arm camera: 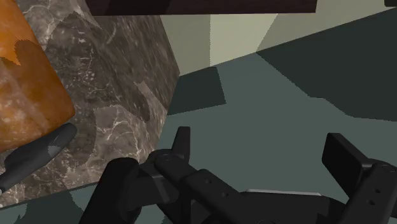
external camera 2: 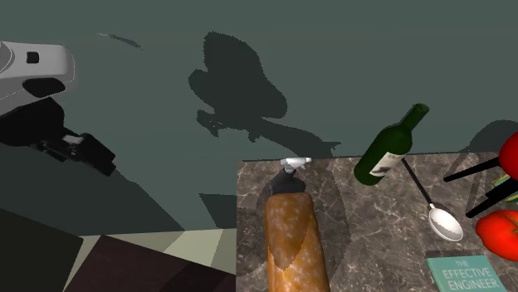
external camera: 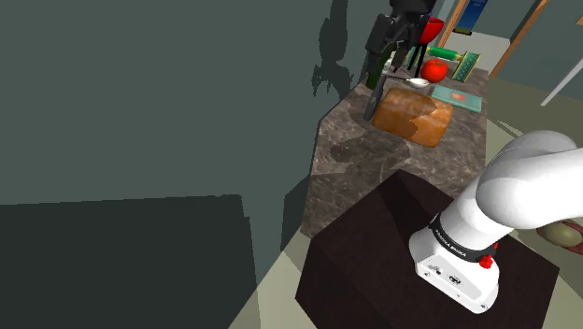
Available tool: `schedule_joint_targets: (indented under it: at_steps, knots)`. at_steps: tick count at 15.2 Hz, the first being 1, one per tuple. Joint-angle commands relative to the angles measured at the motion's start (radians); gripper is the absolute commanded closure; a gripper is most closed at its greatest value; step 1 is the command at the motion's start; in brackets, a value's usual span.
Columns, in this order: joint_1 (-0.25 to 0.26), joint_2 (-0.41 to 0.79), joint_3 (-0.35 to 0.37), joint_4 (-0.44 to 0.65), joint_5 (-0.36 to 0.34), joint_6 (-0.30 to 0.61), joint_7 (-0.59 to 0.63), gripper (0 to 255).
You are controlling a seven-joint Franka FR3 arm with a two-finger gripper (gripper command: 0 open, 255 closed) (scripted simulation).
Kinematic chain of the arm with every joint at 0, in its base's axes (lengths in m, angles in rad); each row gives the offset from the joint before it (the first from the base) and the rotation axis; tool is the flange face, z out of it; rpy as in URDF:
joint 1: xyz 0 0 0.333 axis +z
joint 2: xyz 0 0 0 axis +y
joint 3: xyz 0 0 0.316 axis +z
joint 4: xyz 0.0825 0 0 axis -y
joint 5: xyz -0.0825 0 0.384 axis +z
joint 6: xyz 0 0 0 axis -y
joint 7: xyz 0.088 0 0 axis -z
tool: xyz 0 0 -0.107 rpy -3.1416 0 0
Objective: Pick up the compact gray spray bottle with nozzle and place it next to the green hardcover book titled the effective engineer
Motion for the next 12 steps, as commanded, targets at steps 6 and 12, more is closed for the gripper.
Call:
schedule_joint_targets:
  at_steps: [6, 12]
  knots:
    - [-0.082, 0.111, 0.008, -0.002, -0.06, 0.14, 0.082, 0]
    - [-0.183, 0.252, 0.012, 0.023, -0.142, 0.286, 0.195, 0]
